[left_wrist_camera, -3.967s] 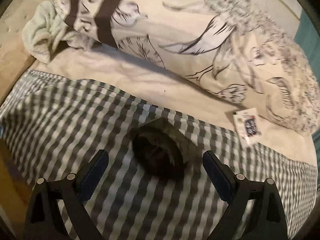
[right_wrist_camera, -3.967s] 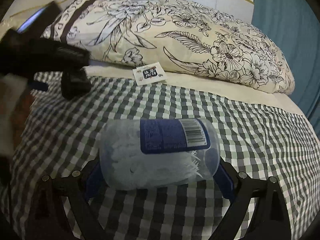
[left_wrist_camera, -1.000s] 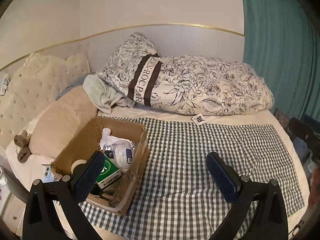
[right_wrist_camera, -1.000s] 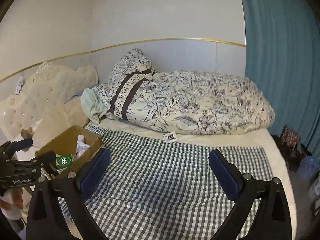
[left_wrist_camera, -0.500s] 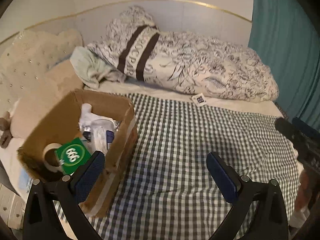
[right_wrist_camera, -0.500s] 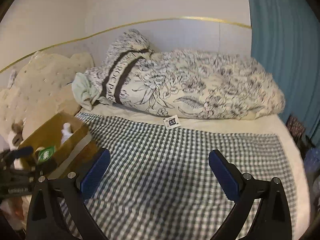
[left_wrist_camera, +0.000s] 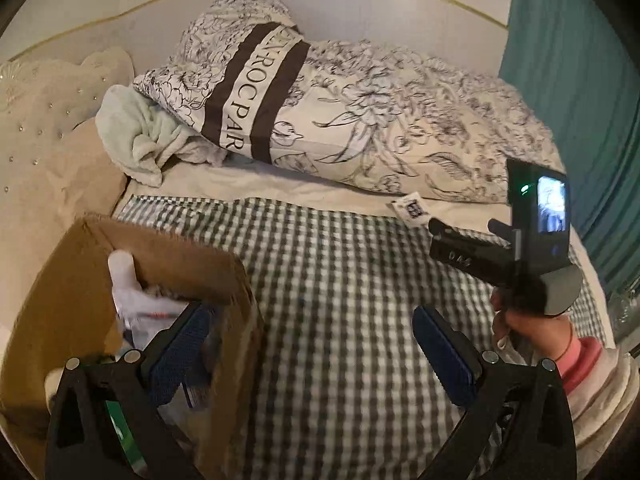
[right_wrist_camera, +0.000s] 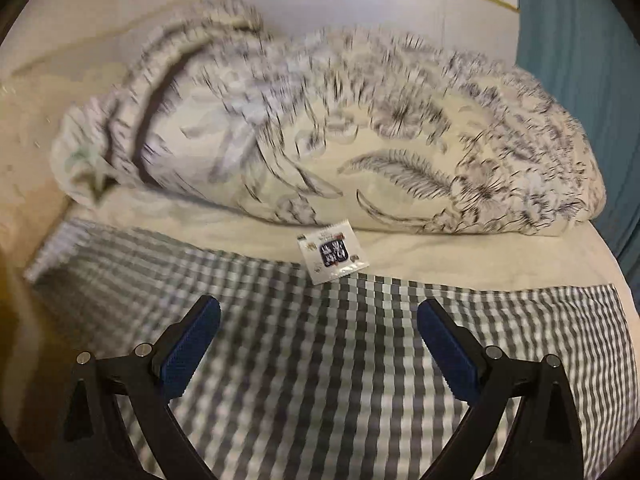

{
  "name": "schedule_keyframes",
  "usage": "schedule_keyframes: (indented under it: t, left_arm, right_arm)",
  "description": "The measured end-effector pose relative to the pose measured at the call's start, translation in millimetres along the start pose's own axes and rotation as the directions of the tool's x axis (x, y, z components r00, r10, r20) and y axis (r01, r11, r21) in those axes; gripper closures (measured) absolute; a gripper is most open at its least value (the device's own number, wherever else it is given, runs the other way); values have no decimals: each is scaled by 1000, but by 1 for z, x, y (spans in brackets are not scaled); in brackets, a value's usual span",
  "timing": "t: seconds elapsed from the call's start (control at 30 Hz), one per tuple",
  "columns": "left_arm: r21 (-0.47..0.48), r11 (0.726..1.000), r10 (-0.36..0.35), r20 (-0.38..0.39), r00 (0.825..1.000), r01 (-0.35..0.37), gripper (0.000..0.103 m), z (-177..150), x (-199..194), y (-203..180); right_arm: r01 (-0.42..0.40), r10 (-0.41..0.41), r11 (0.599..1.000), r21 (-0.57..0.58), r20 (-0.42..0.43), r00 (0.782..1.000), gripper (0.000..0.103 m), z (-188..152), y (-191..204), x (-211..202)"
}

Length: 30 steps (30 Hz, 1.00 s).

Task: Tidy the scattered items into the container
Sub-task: 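Grasp the red-print sachet with the right tool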

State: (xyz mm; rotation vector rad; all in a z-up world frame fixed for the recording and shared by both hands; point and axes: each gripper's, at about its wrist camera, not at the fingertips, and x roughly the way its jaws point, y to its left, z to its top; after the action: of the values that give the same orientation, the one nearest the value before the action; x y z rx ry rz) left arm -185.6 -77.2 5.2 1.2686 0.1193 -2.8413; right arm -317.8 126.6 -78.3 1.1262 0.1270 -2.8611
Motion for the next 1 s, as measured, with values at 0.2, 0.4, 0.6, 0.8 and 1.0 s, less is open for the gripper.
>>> schedule_keyframes:
  t: [0.2,0.4,0.6,0.8,1.0]
  left_arm:
    - [29,999,17,-18,1000,-17,0,27,30,-10]
    - [11,997,74,-26,997,-73,0,53,63,-5]
    - [13,995,96,-44,994,-96,0,62,88,-1]
    - [-7,996,87,-113,990,-88,0,49,107,3]
    - [34,997,67,-75,995,-65,0,42,82,-6]
  right_arm:
    - [-24,25,999,21,-28,999,4,1,-6,36]
    - [-32,31,999,-31,-24,999,4,14,-6,71]
    - [-5,2,999,-43,-79,997,4,29,-2,123]
    - [15,-19,1000,-27,-156,988,49,25,-5,159]
    - [-51,50,999,2,-148,988,66,20,-14,134]
